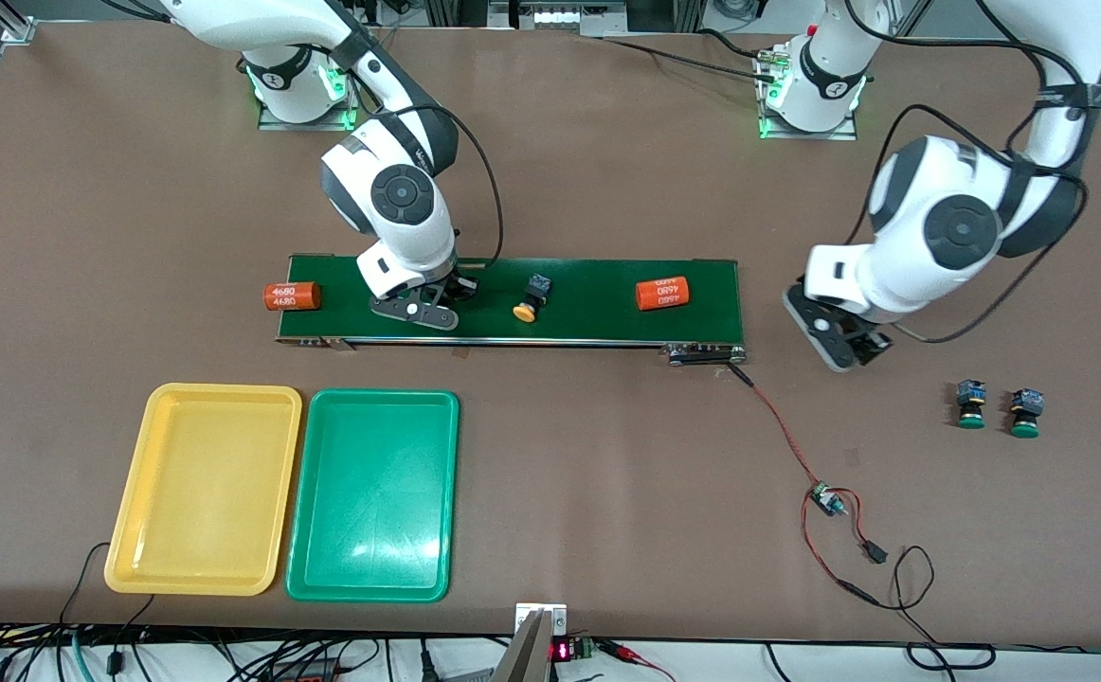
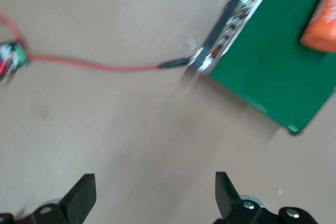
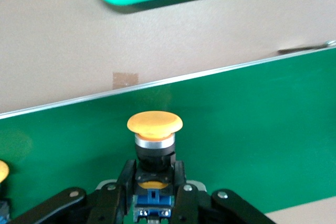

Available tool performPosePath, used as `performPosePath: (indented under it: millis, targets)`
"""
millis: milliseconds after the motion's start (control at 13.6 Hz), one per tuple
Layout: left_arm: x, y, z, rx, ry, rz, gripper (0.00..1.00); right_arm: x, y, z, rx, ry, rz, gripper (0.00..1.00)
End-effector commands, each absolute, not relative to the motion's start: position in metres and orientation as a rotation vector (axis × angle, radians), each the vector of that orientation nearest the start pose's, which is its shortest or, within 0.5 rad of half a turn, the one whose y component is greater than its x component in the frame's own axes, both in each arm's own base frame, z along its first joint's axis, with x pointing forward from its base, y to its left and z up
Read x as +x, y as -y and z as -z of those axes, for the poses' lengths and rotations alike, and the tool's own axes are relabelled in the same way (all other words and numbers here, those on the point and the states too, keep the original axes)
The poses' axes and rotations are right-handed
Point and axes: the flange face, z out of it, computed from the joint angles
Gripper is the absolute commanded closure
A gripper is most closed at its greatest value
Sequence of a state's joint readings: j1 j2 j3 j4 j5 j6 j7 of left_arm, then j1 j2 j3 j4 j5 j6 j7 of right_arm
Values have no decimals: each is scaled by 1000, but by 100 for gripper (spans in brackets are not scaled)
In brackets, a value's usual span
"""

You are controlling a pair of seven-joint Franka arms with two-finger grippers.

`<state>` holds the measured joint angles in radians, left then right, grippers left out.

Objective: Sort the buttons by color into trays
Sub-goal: 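Carry the yellow button over the yellow tray while the left gripper reaches green buttons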

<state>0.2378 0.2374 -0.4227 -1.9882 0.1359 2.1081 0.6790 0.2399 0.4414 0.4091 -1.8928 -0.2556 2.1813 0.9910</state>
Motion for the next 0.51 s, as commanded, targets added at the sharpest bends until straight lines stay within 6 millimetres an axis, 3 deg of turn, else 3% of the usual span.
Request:
performPosePath:
  millis: [0, 147, 294, 441]
  targets:
    - [579, 61, -359, -2913, -1174, -155, 0, 528, -349, -307, -3266, -281, -116, 100]
    - [582, 30, -354, -2985, -943, -173, 0, 551, -325, -337, -3254, -263, -133, 100]
    - [583, -6, -350, -3049, -641, -181, 0, 581, -278, -370, -3230, -200, -175, 100]
    - [585, -23, -348, -3078, -392, -172, 0, 600, -235, -390, -3220, -136, -184, 100]
